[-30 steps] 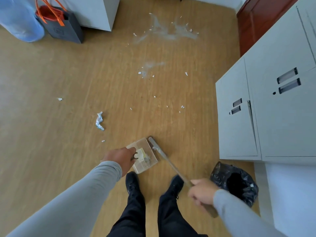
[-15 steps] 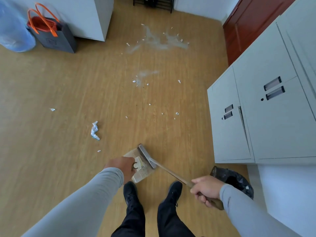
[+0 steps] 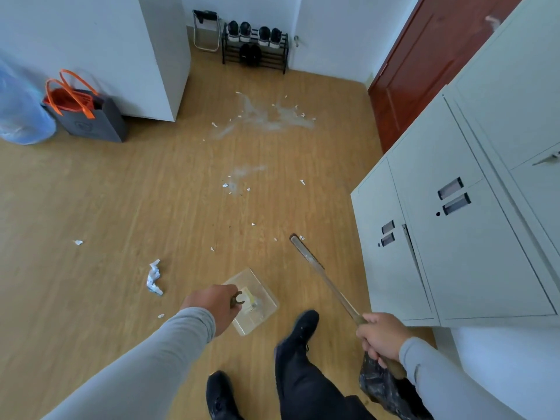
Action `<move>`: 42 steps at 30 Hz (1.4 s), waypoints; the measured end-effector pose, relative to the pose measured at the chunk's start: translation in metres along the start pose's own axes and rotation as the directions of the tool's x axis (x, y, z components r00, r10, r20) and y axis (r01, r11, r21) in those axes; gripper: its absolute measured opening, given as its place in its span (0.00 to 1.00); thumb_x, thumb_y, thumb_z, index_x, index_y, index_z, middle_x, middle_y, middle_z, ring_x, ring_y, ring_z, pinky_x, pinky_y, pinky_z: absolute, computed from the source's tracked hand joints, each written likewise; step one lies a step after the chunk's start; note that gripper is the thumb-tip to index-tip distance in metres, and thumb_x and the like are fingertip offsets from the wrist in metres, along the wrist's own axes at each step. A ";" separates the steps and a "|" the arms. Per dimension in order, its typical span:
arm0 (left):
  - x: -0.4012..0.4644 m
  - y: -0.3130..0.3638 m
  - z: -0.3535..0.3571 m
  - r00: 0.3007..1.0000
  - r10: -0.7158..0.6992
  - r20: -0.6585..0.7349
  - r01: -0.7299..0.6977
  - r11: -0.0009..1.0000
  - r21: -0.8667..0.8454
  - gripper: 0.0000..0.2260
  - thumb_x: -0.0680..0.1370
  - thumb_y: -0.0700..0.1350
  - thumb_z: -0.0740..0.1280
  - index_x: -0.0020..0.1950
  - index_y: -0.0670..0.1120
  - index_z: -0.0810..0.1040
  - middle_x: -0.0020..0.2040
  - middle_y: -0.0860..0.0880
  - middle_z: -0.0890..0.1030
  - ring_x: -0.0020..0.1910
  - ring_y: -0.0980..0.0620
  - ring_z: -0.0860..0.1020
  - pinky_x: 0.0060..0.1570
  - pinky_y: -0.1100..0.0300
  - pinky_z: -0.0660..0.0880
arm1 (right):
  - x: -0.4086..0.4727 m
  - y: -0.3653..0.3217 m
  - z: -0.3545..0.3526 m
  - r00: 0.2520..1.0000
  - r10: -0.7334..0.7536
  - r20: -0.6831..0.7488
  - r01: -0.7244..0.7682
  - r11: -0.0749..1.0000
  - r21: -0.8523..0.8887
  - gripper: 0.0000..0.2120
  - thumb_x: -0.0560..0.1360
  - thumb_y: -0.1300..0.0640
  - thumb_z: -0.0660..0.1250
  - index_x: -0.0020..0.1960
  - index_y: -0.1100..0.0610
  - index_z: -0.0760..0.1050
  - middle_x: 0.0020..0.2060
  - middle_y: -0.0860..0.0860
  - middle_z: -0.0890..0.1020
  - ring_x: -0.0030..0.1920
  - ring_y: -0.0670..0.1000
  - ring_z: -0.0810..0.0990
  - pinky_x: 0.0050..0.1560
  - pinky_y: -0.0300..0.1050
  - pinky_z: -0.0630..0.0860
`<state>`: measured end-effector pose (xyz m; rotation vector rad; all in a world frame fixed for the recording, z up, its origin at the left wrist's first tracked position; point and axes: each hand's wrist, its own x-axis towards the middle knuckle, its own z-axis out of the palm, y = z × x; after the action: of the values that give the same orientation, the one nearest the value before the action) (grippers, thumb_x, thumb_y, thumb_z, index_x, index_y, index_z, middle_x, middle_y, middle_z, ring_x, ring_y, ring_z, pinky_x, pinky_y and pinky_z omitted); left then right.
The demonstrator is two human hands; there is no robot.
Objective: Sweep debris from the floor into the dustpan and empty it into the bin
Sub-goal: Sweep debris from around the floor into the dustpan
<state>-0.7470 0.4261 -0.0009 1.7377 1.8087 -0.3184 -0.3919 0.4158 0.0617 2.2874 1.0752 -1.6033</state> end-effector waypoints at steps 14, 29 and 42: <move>0.161 0.094 -0.048 0.992 -0.122 0.033 0.123 0.992 -0.022 0.09 0.78 0.62 0.59 0.48 0.59 0.73 0.39 0.58 0.78 0.35 0.57 0.77 0.31 0.61 0.71 | 0.193 -0.105 -0.164 0.997 0.072 0.024 -0.071 0.996 -0.046 0.15 0.72 0.63 0.59 0.58 0.58 0.74 0.26 0.57 0.78 0.28 0.54 0.73 0.28 0.41 0.72; 0.229 0.094 -0.063 0.988 -0.140 0.071 0.140 0.990 0.007 0.10 0.79 0.61 0.59 0.45 0.56 0.71 0.35 0.56 0.78 0.33 0.57 0.76 0.30 0.60 0.71 | 0.203 -0.148 -0.124 0.969 0.070 0.239 0.040 0.902 -0.429 0.30 0.76 0.60 0.58 0.78 0.57 0.63 0.33 0.54 0.81 0.29 0.51 0.78 0.34 0.44 0.81; 0.238 0.087 -0.074 0.993 -0.098 0.065 0.096 0.995 0.037 0.10 0.80 0.60 0.58 0.46 0.55 0.72 0.36 0.55 0.78 0.33 0.55 0.76 0.31 0.59 0.70 | 0.187 -0.186 -0.176 0.969 0.075 0.237 0.004 0.948 -0.317 0.31 0.77 0.63 0.62 0.79 0.53 0.62 0.33 0.54 0.79 0.24 0.47 0.71 0.25 0.39 0.70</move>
<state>-0.6720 0.6731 -0.0579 1.6454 1.8531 -0.4443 -0.3413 0.7266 0.0231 1.8392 1.1260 -1.5232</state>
